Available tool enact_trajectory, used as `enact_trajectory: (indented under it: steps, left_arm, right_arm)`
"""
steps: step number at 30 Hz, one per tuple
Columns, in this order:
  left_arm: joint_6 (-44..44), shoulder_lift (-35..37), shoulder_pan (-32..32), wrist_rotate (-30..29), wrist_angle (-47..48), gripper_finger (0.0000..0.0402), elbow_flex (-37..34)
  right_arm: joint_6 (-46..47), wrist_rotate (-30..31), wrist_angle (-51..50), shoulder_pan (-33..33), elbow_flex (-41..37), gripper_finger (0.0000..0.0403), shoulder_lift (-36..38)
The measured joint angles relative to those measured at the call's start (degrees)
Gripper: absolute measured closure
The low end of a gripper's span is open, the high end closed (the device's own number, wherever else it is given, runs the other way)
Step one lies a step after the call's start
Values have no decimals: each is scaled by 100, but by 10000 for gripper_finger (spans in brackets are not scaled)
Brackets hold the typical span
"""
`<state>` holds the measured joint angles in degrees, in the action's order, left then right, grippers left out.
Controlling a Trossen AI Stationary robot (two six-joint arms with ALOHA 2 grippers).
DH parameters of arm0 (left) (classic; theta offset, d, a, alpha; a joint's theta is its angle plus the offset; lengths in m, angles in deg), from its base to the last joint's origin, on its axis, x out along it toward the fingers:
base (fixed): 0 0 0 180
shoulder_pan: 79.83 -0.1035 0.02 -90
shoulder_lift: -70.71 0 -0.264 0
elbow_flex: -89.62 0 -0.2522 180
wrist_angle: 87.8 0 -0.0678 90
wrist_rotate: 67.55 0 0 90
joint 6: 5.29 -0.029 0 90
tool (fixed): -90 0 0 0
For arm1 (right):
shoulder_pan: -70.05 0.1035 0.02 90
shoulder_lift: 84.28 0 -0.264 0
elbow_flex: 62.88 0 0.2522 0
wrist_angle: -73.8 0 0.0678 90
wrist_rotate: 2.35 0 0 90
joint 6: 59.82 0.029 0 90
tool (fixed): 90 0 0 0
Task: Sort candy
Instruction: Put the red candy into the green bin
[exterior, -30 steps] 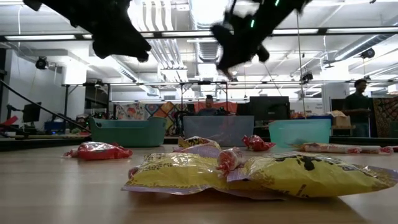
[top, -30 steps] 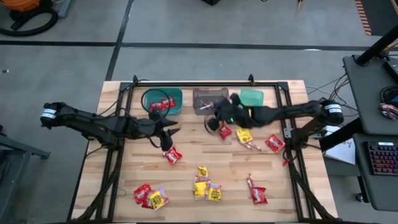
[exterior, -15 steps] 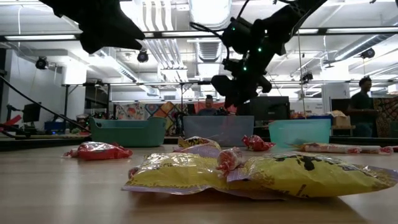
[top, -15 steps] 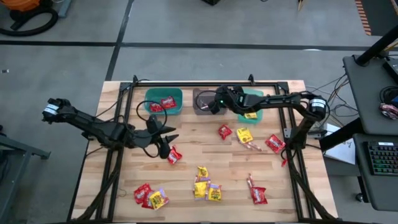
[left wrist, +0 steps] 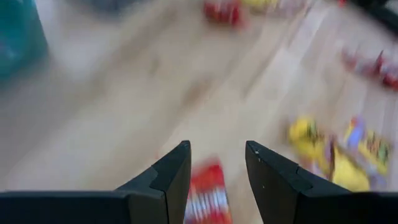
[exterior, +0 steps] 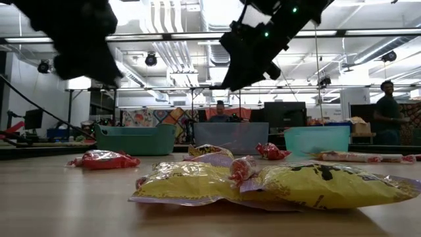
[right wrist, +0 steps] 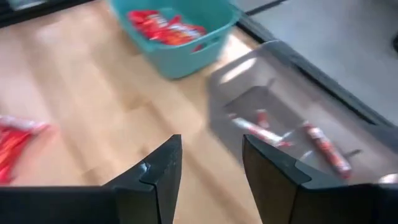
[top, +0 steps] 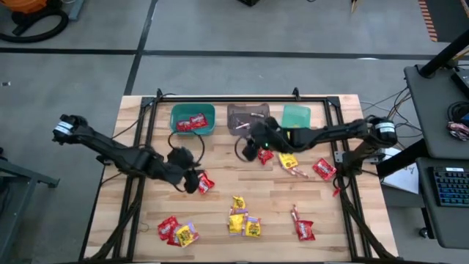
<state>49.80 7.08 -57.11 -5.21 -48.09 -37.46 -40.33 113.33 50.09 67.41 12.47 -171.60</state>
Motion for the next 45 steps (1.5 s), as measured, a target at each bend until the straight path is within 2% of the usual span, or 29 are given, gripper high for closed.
enact_trajectory:
  steps: [3,6,9,15,20,24,28,33,39,45]
  left_arm:
    - [954,-220,358,646,542,265,1]
    - [1464,-496,773,1105,726,265,0]
    - [1714,-773,1131,1533,715,265,16]
    - [1766,-1233,1426,1800,706,265,252]
    - [1475,-1517,1590,2009,709,265,517]
    - [1161,-1767,1690,1568,709,264,623]
    - [747,-1905,1756,1478,837,250,619]
    - [672,-1921,1742,1236,1116,225,612]
    - [-35,-1905,1939,1813,1391,205,608]
    - [-229,-1878,2069,2978,1335,203,608]
  right_arm:
    - [-3,20,100,247,-1,243,-7]
    - [-63,23,198,420,-1,243,-10]
    - [-72,23,195,529,-1,243,-7]
    - [-74,25,196,578,-1,243,-14]
    - [-135,-151,194,581,-1,243,-10]
    - [-151,-379,194,591,-1,243,-5]
    - [-151,-371,196,591,-1,243,-1]
    - [-151,-368,187,589,-1,243,-1]
    - [-155,-366,181,569,-1,243,1]
    - [-150,-366,177,569,-1,243,1]
